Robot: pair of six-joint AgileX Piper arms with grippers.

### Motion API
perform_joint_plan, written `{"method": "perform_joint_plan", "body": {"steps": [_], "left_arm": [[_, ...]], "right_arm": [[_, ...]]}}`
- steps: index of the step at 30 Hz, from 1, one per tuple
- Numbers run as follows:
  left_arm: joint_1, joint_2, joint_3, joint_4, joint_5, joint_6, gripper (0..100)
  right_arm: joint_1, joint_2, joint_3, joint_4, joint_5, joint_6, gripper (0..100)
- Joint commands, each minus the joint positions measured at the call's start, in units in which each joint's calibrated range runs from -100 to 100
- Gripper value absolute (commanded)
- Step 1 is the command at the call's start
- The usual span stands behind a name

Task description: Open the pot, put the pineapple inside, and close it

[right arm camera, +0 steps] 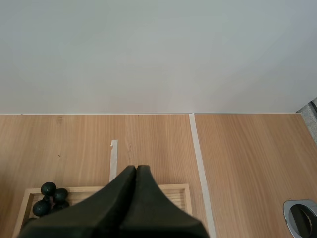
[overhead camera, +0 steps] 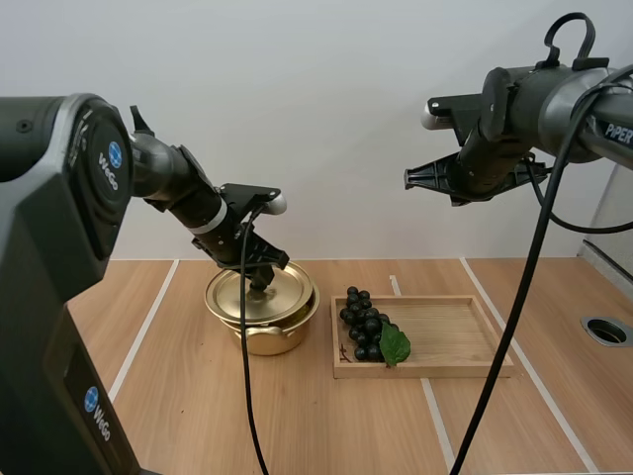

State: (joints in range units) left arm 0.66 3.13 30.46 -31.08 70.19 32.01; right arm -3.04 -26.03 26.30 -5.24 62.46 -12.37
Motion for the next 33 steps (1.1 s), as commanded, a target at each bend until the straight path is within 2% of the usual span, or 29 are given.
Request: {"method": "perform_joint_plan", "body": {"steps": [1,4,7,12,15,25,33], "left_arm": [[-1.39,1.05,0.10,-1.00,1.40,0.16,0],[-1.58,1.05,0.10,0.02,0.60,0.16,1],[-1.58,1.05,0.10,1.78,-1.16,-0.83,11],[-1.58,1.05,0.10,3.48,-3.56,-1.97,45],[-1.58,1.05,0.10,3.91,-4.19,-2.08,57],[-1.58,1.05,0.10,5.16,-5.30,-3.34,61],[-1.58,1.05,0.10,5.03,-4.37,-3.54,90]], "right_arm": [[-0.15,-0.54,0.18,-0.18,-1.19,-0.30,0],[-0.15,-0.54,0.18,-0.18,-1.19,-0.30,0],[-0.15,-0.54,0.18,-0.18,-1.19,-0.30,0],[-0.15,-0.54,0.18,-0.18,-1.17,-0.40,0],[-0.15,-0.54,0.18,-0.18,-1.17,-0.40,0],[-0.15,-0.54,0.18,-0.18,-1.17,-1.04,0],[-0.15,-0.54,0.18,-0.18,-0.84,-1.04,0]]}}
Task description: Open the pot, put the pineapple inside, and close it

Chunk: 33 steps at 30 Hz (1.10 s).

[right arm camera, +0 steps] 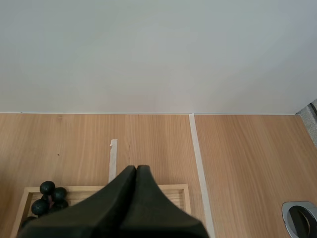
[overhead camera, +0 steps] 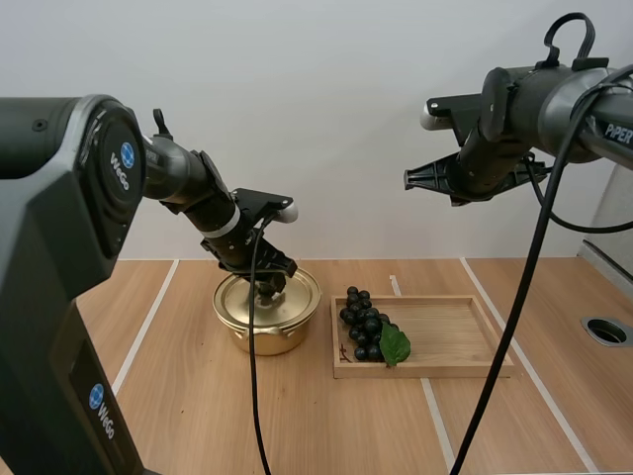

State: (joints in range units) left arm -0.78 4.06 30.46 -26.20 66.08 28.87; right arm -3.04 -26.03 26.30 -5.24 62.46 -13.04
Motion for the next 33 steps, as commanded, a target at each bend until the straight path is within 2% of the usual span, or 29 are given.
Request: {"method": "perform_joint_plan", "body": {"steps": [1,4,16,27,29,30,32,33], "left_arm": [[-0.14,0.12,0.10,0.14,-0.25,-0.40,94],[-0.14,-0.18,-0.62,0.14,-0.41,-0.40,100],[-0.14,-7.83,-6.44,2.16,2.89,-2.68,100],[-0.14,-25.00,-23.39,5.56,14.28,-7.97,100],[-0.14,-28.03,-25.99,5.67,15.48,-8.29,96],[-0.14,-29.72,-27.82,5.79,16.28,-8.29,90],[-0.14,-32.71,-30.26,5.89,17.18,-9.01,72],[-0.14,-34.35,-31.10,6.15,17.18,-9.44,59]], "right_arm": [[-0.15,-0.54,0.18,-0.18,-0.68,-0.36,0],[-0.15,-0.54,0.18,-0.18,-0.32,-0.44,0],[-0.15,-0.54,0.18,-0.18,0.52,-0.78,0],[-0.15,-0.54,0.18,-0.18,1.35,-0.78,0],[-0.15,-0.72,0.18,-0.18,1.51,-0.78,0],[-0.15,-0.93,0.18,-0.18,1.92,-0.78,0],[-0.15,-1.27,0.18,-0.18,2.32,-0.63,0],[-0.15,-1.81,0.18,-0.18,2.51,-0.41,0]]}}
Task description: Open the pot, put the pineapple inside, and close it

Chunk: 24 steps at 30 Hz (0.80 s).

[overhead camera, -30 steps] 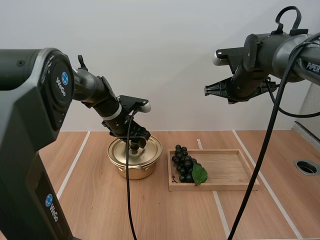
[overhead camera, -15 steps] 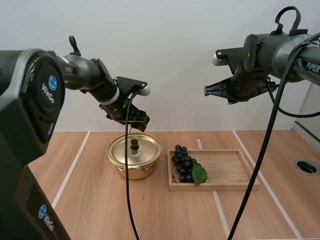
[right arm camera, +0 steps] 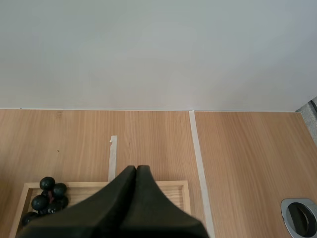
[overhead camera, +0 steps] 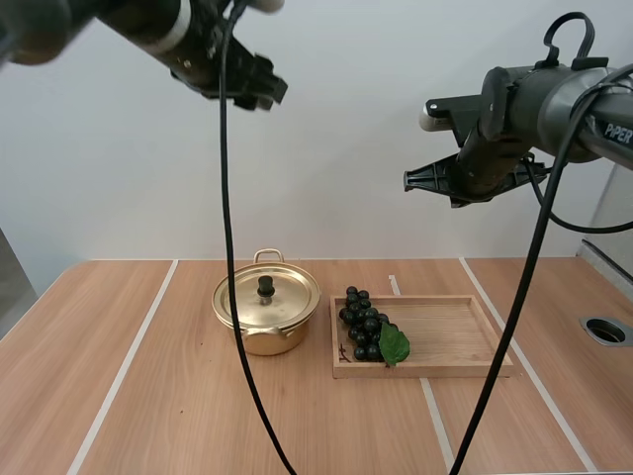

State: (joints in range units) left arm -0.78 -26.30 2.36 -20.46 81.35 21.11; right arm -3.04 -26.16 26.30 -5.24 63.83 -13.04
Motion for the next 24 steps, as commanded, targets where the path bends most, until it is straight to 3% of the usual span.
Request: {"method": "perform_joint_plan", "body": {"steps": [1,4,17,24], "left_arm": [[-0.14,-5.65,-3.48,0.54,2.05,-1.90,46],[-0.14,-10.37,-3.75,1.49,2.10,-2.68,0],[-0.14,-31.33,-0.16,3.32,2.18,-5.68,0],[-0.14,-43.70,11.33,11.27,-8.28,-13.87,0]], "right_arm": [[-0.15,-2.26,0.18,-0.18,1.14,-0.41,0],[-0.15,-4.61,0.18,-0.18,1.35,-0.41,0],[-0.15,-28.65,0.18,-0.30,-3.44,-1.04,0],[-0.15,-42.46,0.18,-0.18,-10.28,-4.14,0]]}}
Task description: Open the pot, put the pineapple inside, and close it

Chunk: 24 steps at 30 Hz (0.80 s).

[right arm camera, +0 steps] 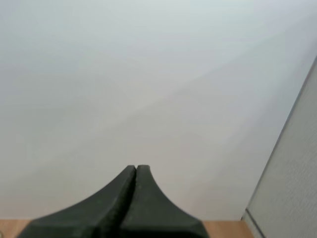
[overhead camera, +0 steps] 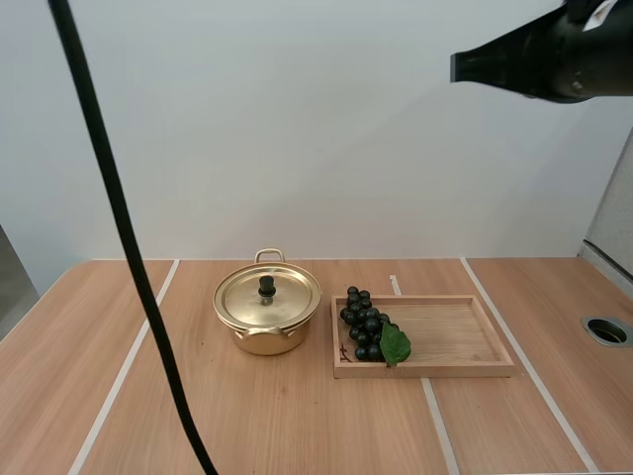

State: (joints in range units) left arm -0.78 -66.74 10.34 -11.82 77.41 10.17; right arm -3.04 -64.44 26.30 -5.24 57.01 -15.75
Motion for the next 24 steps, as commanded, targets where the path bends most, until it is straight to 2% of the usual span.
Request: {"method": "perform_joint_plan", "body": {"steps": [1,4,8,11,15,19,24], "left_arm": [[-0.14,-5.24,5.32,3.77,-6.29,-3.56,0],[-0.05,-10.98,10.53,6.22,-12.50,-5.51,0],[0.03,-18.01,17.51,7.58,-20.38,-8.38,0],[0.03,-22.49,23.41,11.21,-24.61,-11.53,0],[0.03,-26.57,31.41,19.12,-28.35,-18.77,0],[0.03,-28.57,40.15,27.25,-33.34,-25.91,0],[0.18,-28.99,49.95,28.89,-41.07,-26.80,0]], "right_arm": [[0.02,-6.11,0.18,-0.18,-4.97,-1.44,0],[0.30,-10.56,0.18,1.34,-8.82,-1.44,0],[0.30,-14.03,0.18,6.32,-6.04,-1.44,0],[0.30,-15.68,2.88,7.23,-6.82,-1.44,0],[0.30,-17.39,10.47,7.11,-10.65,-1.44,0],[0.30,-18.65,20.49,7.11,-20.74,-1.44,0],[0.30,-18.69,31.84,7.11,-33.44,-1.44,0]]}}
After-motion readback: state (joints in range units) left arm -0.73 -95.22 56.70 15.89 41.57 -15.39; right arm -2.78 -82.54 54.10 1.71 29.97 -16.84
